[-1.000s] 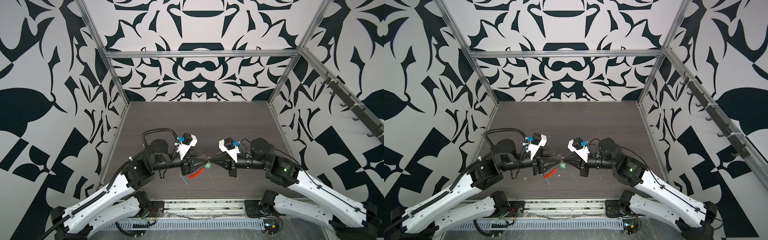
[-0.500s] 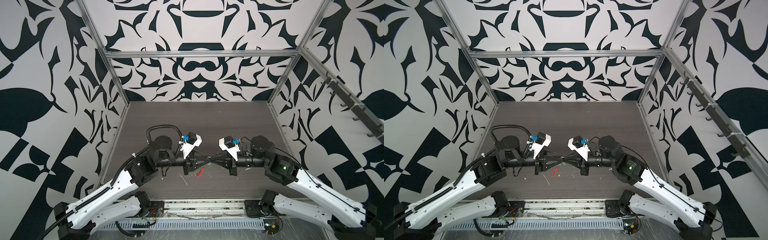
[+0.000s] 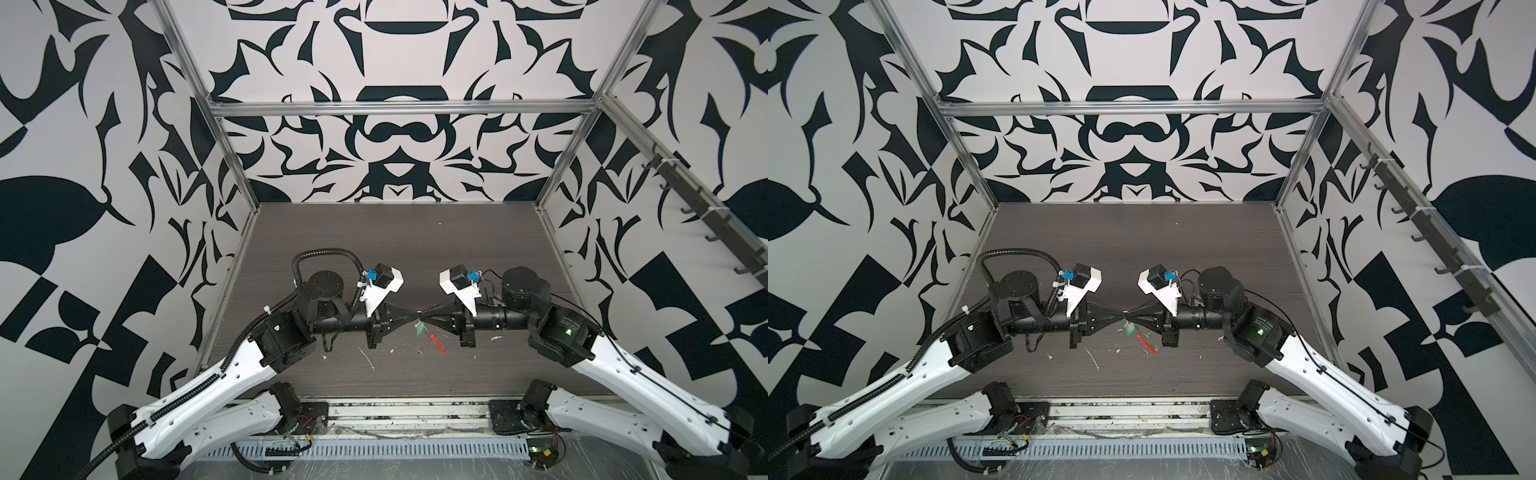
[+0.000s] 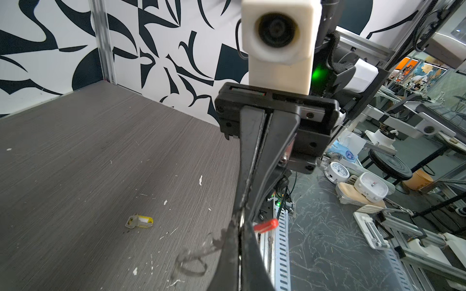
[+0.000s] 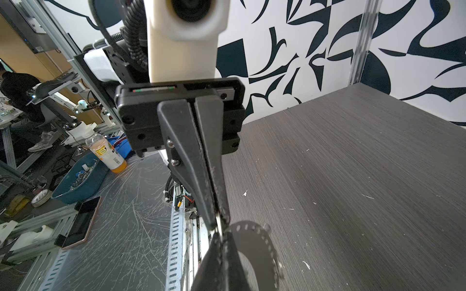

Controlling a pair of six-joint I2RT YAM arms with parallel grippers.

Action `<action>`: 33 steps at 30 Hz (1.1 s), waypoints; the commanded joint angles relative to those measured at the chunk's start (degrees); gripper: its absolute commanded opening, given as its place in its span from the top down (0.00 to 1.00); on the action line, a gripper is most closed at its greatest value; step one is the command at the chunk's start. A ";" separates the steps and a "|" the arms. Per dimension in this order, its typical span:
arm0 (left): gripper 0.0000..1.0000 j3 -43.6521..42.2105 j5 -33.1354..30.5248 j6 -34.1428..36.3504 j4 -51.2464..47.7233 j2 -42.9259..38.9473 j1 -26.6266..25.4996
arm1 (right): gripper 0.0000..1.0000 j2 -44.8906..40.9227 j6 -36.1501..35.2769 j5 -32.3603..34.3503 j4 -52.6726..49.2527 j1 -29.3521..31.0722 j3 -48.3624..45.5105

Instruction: Remove the keys from the keyring

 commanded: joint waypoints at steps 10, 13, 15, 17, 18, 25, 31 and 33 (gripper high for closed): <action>1.00 -7.68 -9.07 -4.83 15.19 -8.13 -0.03 | 0.63 -7.12 6.93 12.67 14.07 0.01 -3.87; 1.00 -9.05 -9.37 -5.57 18.20 -8.88 -0.08 | 0.59 -8.22 9.46 15.64 18.51 0.03 -6.58; 1.00 -9.90 -9.54 -6.13 20.17 -9.08 -0.06 | 0.58 -8.14 11.21 16.22 21.14 -0.02 -7.57; 1.00 -10.53 -9.87 -6.67 21.72 -9.07 -0.07 | 0.57 -7.61 12.67 16.32 22.81 0.02 -8.17; 1.00 -10.94 -9.92 -6.98 22.53 -9.06 -0.07 | 0.56 -7.17 13.86 16.47 24.19 0.02 -8.66; 1.00 -12.63 -10.27 -8.29 26.70 -8.86 -0.02 | 0.50 -5.88 18.41 16.77 31.75 0.11 -11.48; 1.00 -12.69 -10.53 -8.20 27.20 -8.56 -0.06 | 0.50 -5.29 18.34 13.58 32.42 0.17 -10.92; 1.00 -12.86 -10.61 -8.29 27.88 -8.49 -0.06 | 0.50 -5.07 19.21 12.19 34.43 0.19 -11.33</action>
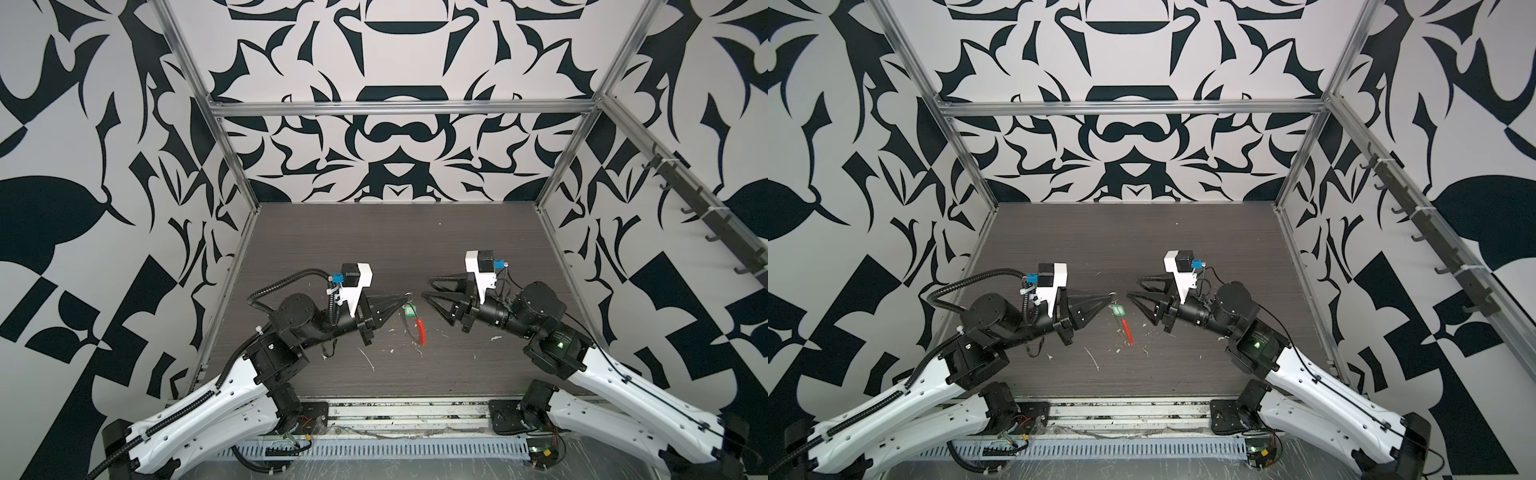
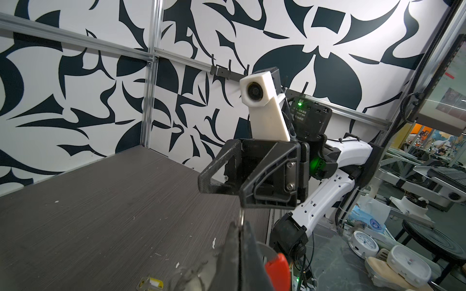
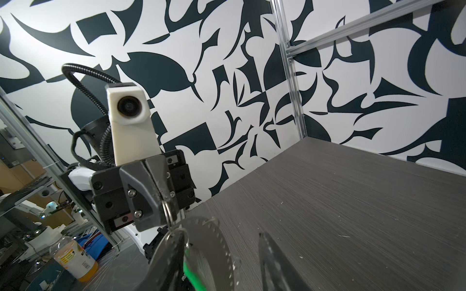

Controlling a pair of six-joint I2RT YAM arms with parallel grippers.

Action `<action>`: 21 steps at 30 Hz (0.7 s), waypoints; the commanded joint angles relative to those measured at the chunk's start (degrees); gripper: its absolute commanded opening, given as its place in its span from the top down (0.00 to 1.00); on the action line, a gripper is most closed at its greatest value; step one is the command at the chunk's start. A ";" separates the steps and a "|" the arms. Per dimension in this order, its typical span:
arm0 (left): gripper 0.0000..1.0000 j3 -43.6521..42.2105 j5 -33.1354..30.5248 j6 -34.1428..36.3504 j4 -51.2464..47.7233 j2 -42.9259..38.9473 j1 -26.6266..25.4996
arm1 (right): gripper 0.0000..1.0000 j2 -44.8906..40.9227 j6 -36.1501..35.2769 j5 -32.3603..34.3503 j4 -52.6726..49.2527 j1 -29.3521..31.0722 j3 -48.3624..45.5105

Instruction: Remove the keys from the keyring

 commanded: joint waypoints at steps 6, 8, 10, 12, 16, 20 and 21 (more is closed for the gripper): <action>1.00 -0.99 -0.39 -0.79 5.08 0.11 0.06 | 0.50 2.59 3.28 -7.88 10.02 0.65 1.07; 1.00 -0.94 -0.39 -0.79 5.17 0.04 0.04 | 0.50 3.30 3.24 -8.77 10.06 1.00 1.48; 1.00 -1.05 -0.36 -0.80 5.26 0.07 0.03 | 0.50 4.04 3.13 -9.71 10.33 1.55 1.90; 1.00 -1.08 -0.39 -0.84 5.42 0.10 0.01 | 0.51 4.63 2.98 -9.81 10.21 1.83 2.10; 1.00 -1.01 -0.39 -0.89 5.52 0.25 0.03 | 0.55 4.99 2.94 -9.58 10.69 2.09 2.05; 1.00 -1.13 -0.36 -0.89 5.61 0.13 0.03 | 0.59 4.29 3.02 -8.06 11.30 2.06 1.58; 1.00 -1.14 -0.39 -0.94 5.69 0.23 0.09 | 0.59 4.09 3.03 -7.54 11.49 2.09 1.49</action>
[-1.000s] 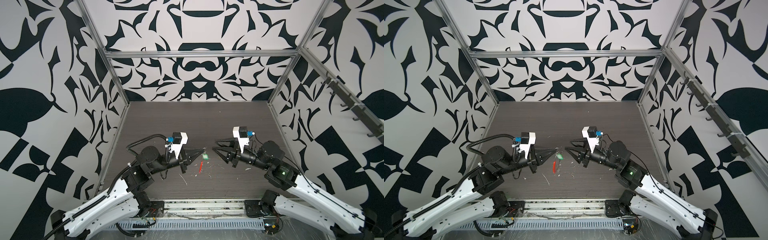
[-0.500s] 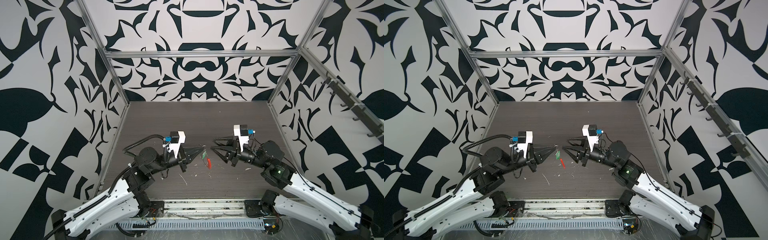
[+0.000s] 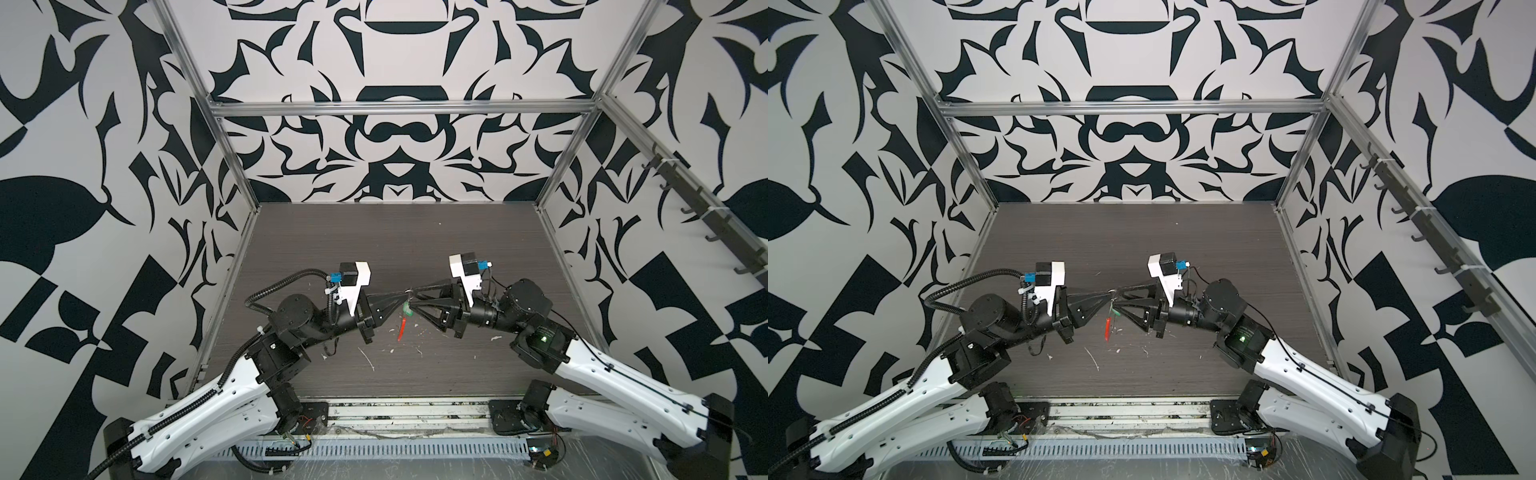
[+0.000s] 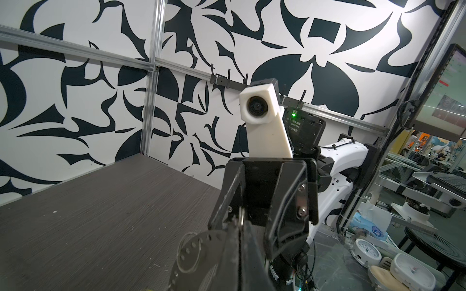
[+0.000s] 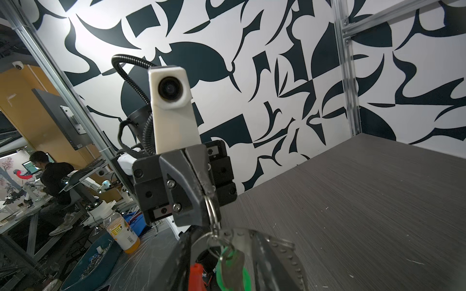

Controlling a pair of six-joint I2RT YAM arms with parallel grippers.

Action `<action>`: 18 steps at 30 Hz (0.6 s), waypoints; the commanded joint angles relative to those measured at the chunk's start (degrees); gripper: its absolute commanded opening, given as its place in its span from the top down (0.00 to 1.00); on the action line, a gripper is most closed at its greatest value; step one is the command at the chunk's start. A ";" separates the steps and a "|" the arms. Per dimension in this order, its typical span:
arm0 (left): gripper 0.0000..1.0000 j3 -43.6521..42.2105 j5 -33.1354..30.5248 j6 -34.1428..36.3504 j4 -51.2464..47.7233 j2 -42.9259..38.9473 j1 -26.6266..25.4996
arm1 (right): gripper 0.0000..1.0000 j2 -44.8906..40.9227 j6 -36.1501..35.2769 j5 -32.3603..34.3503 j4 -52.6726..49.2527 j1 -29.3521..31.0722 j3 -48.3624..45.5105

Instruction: Remove the keys from the keyring

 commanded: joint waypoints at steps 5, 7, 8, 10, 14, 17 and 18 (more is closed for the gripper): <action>1.00 -0.60 -0.12 -0.57 2.95 -0.14 0.03 | 0.62 -1.12 1.18 0.90 5.65 0.28 1.48; 1.00 -0.56 -0.13 -0.54 2.95 -0.23 0.03 | 0.65 -0.91 1.50 1.03 6.20 0.25 1.48; 1.00 -0.55 -0.05 -0.57 3.03 -0.23 0.05 | 0.66 -0.82 1.50 1.08 6.32 0.20 1.55; 1.00 -0.71 -0.22 -0.57 3.12 -0.31 0.10 | 0.69 -0.65 1.52 1.08 6.39 0.25 1.74; 1.00 -0.65 -0.21 -0.62 3.12 -0.40 0.07 | 0.73 -0.21 1.68 0.65 6.41 0.31 2.16; 1.00 -0.72 -0.28 -0.57 3.12 -0.40 0.03 | 0.77 0.21 1.84 0.38 6.55 0.26 2.45; 1.00 -0.60 -0.28 -0.57 3.12 -0.38 0.01 | 0.78 0.36 1.93 0.38 6.63 0.32 2.49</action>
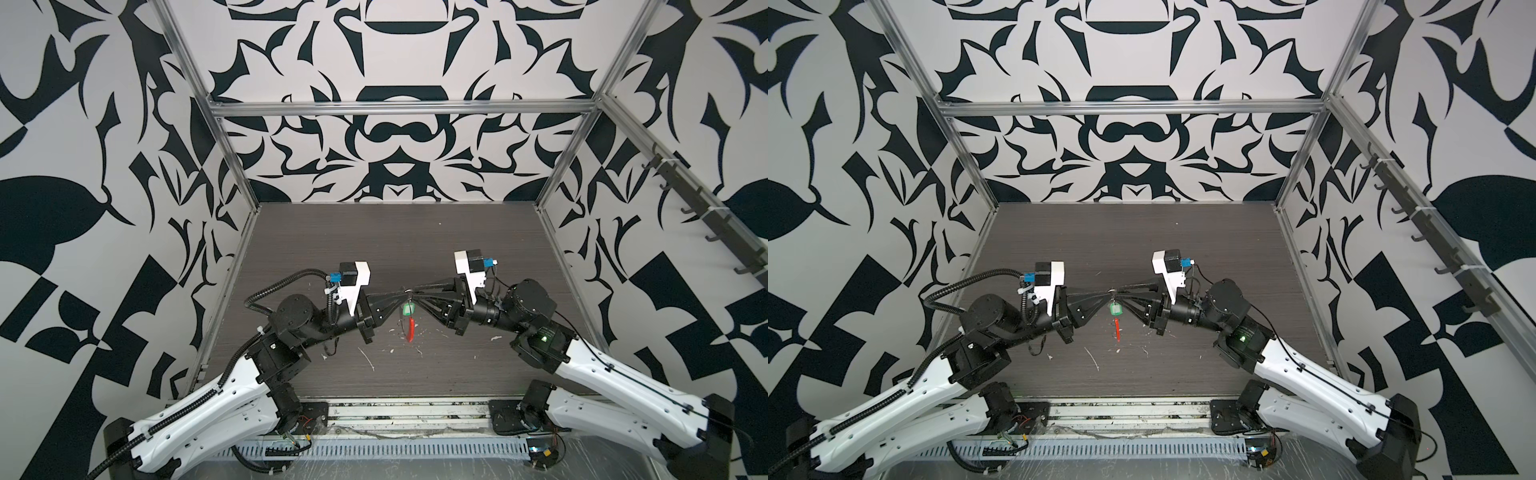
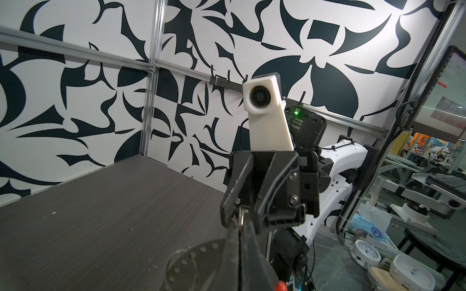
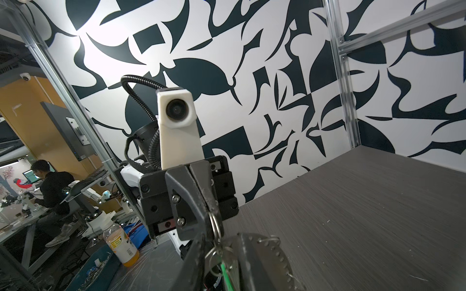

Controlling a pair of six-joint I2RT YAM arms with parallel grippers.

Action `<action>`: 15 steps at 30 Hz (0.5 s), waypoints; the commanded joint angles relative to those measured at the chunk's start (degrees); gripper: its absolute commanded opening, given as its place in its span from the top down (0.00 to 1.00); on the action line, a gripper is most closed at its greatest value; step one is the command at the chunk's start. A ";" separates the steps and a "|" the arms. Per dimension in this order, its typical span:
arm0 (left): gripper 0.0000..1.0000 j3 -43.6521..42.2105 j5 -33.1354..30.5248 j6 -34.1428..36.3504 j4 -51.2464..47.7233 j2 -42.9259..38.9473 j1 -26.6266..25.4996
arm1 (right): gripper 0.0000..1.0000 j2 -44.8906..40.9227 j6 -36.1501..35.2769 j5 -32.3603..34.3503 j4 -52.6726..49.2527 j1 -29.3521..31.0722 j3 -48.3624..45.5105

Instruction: Remove the keys from the keyring

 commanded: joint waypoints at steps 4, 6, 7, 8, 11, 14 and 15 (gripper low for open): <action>1.00 -0.57 -0.39 -0.38 2.66 -0.30 0.04 | 0.86 0.37 0.58 -0.74 3.51 0.32 2.77; 1.00 -0.56 -0.30 -0.43 2.58 -0.31 0.05 | 0.94 0.37 0.48 -0.92 3.47 0.32 2.86; 1.00 -0.56 -0.24 -0.48 2.58 -0.25 0.03 | 0.99 0.37 0.49 -0.96 3.19 0.25 3.04; 1.00 -0.55 -0.16 -0.55 2.49 -0.22 0.03 | 1.00 0.37 0.20 -0.83 2.43 0.31 3.26; 1.00 0.13 -0.54 -0.82 0.61 -0.27 0.04 | 1.00 -0.05 -1.82 -0.08 -2.90 0.32 4.98; 0.81 0.52 -1.51 -0.90 -2.47 -1.39 0.02 | 1.00 -0.77 -4.91 1.67 -10.91 0.30 7.48; 0.74 0.64 -1.53 -1.07 -3.60 -2.00 0.03 | 1.00 -0.94 -6.39 2.14 -14.47 0.27 8.79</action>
